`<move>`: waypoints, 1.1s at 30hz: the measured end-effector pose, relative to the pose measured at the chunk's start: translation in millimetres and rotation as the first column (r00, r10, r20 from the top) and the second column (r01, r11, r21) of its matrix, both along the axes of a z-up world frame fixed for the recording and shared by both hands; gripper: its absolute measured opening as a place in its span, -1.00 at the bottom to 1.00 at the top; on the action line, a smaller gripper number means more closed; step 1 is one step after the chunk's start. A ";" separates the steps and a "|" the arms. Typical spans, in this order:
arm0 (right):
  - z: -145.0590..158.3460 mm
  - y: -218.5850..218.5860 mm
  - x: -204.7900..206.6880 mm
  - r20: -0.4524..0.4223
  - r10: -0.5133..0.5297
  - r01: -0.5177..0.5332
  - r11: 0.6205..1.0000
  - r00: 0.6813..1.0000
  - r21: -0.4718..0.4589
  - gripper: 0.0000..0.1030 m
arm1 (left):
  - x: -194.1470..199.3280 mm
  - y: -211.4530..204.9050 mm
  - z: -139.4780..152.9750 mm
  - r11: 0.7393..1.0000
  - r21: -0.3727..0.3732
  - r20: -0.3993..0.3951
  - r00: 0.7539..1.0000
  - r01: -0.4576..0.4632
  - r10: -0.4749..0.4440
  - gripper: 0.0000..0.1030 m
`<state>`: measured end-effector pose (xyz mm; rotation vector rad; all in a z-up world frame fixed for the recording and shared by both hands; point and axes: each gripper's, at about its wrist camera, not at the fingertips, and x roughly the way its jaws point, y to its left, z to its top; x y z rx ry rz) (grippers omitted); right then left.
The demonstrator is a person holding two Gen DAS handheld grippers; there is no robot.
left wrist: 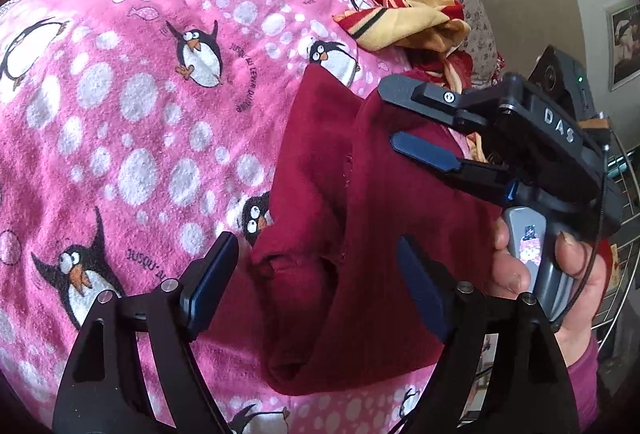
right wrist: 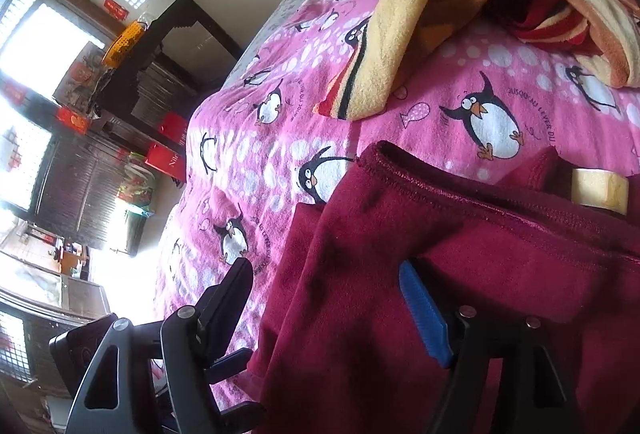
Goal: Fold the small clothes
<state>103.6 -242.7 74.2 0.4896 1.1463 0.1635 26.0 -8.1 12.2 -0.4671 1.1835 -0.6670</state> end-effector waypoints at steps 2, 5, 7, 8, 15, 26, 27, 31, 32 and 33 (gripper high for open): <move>0.7 4.4 0.1 -0.002 0.008 -0.008 1.000 1.000 -0.015 0.45 | -1.1 -10.5 -3.3 0.999 0.032 0.024 1.000 0.009 -0.010 0.57; 1.7 9.6 0.6 -0.011 0.018 -0.019 0.999 1.000 -0.034 0.45 | -6.0 -18.4 -1.1 1.000 0.019 0.083 0.996 0.011 -0.013 0.38; 1.9 10.9 1.5 -0.022 0.023 -0.024 0.999 0.999 -0.044 0.45 | -12.0 -18.7 5.8 1.000 -0.025 0.130 0.991 0.020 -0.016 -0.10; 2.5 12.2 2.0 -0.029 0.028 -0.029 0.998 0.999 -0.052 0.45 | -15.6 -19.1 11.2 0.999 -0.037 0.163 0.986 0.030 -0.023 -0.19; 2.6 32.3 19.7 -0.106 0.093 -0.106 0.987 0.990 -0.124 0.58 | -30.6 -39.0 36.7 0.992 -0.013 0.304 0.945 0.129 -0.119 -0.20; -13.3 70.2 33.3 -0.227 0.234 -0.308 0.869 0.945 -0.386 -0.23 | -31.0 -58.7 42.6 0.990 0.063 0.287 0.948 0.127 -0.139 -0.24; -11.4 65.6 29.6 -0.204 0.231 -0.294 0.878 0.951 -0.378 -0.39 | -31.5 -60.5 43.8 0.989 0.069 0.283 0.949 0.128 -0.143 -0.24; 0.4 48.4 3.8 -0.102 0.209 -0.231 0.912 0.973 -0.340 -0.59 | -37.7 -75.3 51.2 0.985 0.085 0.282 0.945 0.148 -0.166 -0.24; 4.7 44.7 -2.9 -0.074 0.204 -0.217 0.916 0.976 -0.336 -0.59 | -41.0 -78.6 53.4 0.983 0.094 0.287 0.942 0.155 -0.176 -0.24; 8.7 41.0 -8.8 -0.052 0.196 -0.202 0.922 0.979 -0.330 -0.60 | -43.8 -82.1 55.7 0.982 0.101 0.294 0.938 0.161 -0.184 -0.24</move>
